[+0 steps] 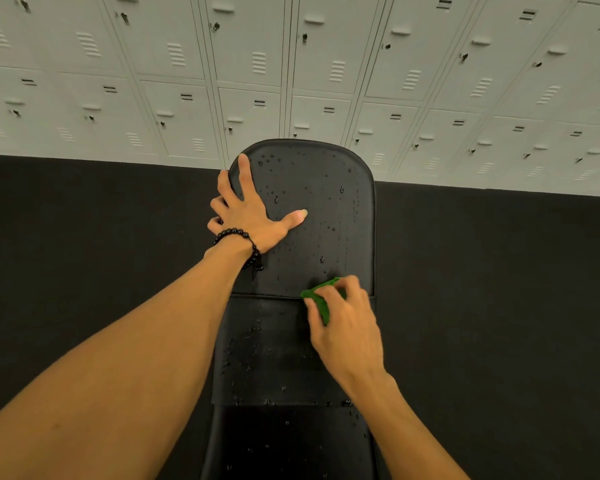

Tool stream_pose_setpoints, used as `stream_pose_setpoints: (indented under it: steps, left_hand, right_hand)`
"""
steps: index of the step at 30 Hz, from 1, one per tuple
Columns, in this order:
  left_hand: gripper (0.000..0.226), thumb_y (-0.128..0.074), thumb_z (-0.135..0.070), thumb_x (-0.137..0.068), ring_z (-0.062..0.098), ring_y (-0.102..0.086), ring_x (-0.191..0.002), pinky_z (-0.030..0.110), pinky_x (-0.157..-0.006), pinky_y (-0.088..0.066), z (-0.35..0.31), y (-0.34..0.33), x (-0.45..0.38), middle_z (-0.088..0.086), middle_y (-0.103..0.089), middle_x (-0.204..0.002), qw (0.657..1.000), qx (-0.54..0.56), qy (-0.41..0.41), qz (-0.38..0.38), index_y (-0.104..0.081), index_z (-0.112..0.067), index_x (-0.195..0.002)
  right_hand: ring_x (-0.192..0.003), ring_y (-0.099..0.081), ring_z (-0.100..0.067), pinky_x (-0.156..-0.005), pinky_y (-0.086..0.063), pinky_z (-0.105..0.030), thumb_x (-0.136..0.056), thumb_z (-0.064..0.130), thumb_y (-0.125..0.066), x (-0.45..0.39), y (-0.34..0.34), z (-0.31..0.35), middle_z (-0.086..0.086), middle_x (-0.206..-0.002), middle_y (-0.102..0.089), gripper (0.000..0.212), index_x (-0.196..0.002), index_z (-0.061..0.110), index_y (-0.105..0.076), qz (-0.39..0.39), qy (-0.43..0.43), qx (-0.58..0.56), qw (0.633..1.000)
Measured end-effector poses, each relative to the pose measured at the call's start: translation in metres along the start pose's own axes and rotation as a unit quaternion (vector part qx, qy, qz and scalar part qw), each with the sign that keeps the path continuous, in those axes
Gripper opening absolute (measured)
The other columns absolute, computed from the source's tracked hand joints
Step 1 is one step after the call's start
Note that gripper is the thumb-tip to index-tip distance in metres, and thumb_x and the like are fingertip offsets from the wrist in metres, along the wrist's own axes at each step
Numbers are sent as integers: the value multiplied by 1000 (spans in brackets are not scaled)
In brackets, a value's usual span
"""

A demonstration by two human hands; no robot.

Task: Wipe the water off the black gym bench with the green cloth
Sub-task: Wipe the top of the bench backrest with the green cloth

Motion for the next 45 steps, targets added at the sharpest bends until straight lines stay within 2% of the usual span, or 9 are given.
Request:
stream_pose_setpoints:
  steps: [3, 7, 11, 19, 24, 28, 32, 37, 45]
  left_hand:
    - [130, -65, -80, -64, 39, -18, -139, 56, -105, -27, -1, 0, 0, 8, 15, -160, 1000, 4, -4, 3, 26, -40, -148]
    - [131, -64, -81, -65, 40, -19, -137, 56, -104, -28, 0, 2, 0, 10, 16, -160, 1000, -3, -6, 5, 27, -39, -148]
    - [131, -64, -81, -65, 41, -20, -137, 57, -104, -28, -1, 2, 1, 10, 16, -160, 1000, -5, -6, 9, 28, -38, -148]
    - [130, -61, -82, -66, 41, -20, -137, 57, -104, -28, -1, 2, 1, 10, 16, -160, 1000, -7, -11, 16, 28, -37, -148]
    - [129, -62, -82, -66, 38, -20, -137, 53, -103, -29, -1, 1, 1, 9, 17, -160, 1000, -1, -12, 15, 28, -38, -148]
    - [129, -62, -82, -67, 38, -22, -136, 54, -103, -30, -2, 2, 2, 10, 17, -160, 1000, -5, -11, 14, 28, -37, -148]
    - [130, -62, -82, -66, 39, -21, -137, 55, -103, -30, -1, 2, 1, 9, 17, -160, 1000, -7, -11, 10, 28, -37, -149]
    - [130, -63, -81, -66, 40, -18, -139, 56, -104, -28, -1, 2, 0, 10, 18, -161, 1000, -4, -10, 14, 28, -37, -148]
    - [132, -62, -83, -64, 41, -20, -137, 56, -103, -30, 0, 0, -2, 10, 18, -160, 1000, -9, -10, 17, 30, -37, -147]
  right_hand:
    - [-92, -53, -17, -63, -46, -27, -96, 37, -61, -5, -5, 8, 3, -110, -50, 21, -110, 21, -63, 55, 10, 5, 998]
    - [-93, -55, -18, -64, -42, -26, -94, 34, -63, -6, 4, -7, 3, -109, -50, 22, -110, 21, -58, 15, -75, -12, 997]
    - [-96, -56, -17, -68, -53, -31, -94, 35, -64, -3, -23, 44, 3, -114, -52, 26, -116, 21, -63, 75, 10, -65, 995]
    - [-91, -60, -17, -60, -48, -28, -90, 31, -69, -1, -34, 60, 2, -111, -56, 22, -110, 21, -69, 39, 3, -60, 997]
    - [-89, -61, -17, -67, -56, -38, -92, 31, -67, 3, 5, -20, 9, -112, -48, 18, -110, 27, -66, -69, -158, -80, 982]
    - [-84, -59, -11, -62, -55, -30, -90, 29, -70, 7, 3, -13, 7, -113, -51, 22, -111, 24, -67, -24, -42, -58, 997]
    - [-81, -60, -15, -64, -51, -29, -89, 23, -70, -10, 23, -47, 4, -110, -53, 20, -109, 20, -69, -84, -141, -91, 982]
    - [-71, -58, -13, -56, -53, -30, -85, 27, -72, -9, 14, -28, 7, -104, -52, 18, -101, 19, -69, 5, -31, -58, 998]
    - [-103, -40, -20, -84, -42, -35, -95, 30, -60, -96, 37, -44, -7, -122, -44, 33, -125, 18, -52, -145, -80, -87, 982]
Point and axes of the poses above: each hand's wrist, its own x-axis away from the middle knuckle, its own y-axis out of the back of the hand, z = x × y, the point moved 8 cm from there along -x, towards the middle knuckle
